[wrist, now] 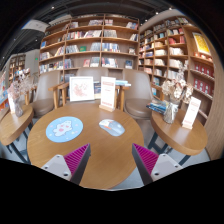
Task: Arrange mouse
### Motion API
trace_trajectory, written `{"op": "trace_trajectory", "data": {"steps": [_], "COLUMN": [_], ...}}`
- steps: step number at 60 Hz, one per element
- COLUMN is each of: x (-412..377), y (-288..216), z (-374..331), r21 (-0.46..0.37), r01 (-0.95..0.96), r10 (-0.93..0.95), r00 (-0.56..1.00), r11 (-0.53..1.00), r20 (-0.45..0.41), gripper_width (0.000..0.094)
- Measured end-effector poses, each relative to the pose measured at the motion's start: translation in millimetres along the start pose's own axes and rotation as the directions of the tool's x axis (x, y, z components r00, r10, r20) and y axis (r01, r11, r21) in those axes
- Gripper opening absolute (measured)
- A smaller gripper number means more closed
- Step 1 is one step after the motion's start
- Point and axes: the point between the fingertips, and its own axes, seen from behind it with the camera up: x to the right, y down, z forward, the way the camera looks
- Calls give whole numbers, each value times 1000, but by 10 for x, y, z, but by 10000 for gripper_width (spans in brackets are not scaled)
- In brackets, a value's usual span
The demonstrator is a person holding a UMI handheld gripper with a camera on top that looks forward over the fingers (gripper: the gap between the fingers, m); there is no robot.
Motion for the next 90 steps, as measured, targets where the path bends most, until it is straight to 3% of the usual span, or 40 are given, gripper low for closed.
{"op": "trace_trajectory", "data": {"steps": [64, 90], "x": [190, 222], "y": [-5, -306], "z": [2049, 2573], "r21": [-159, -145], "r01": [5, 15], "r10": [-4, -16], "r00": [1000, 1000], "r11": [987, 989], "r20": [11, -1], "gripper_width": [852, 850]}}
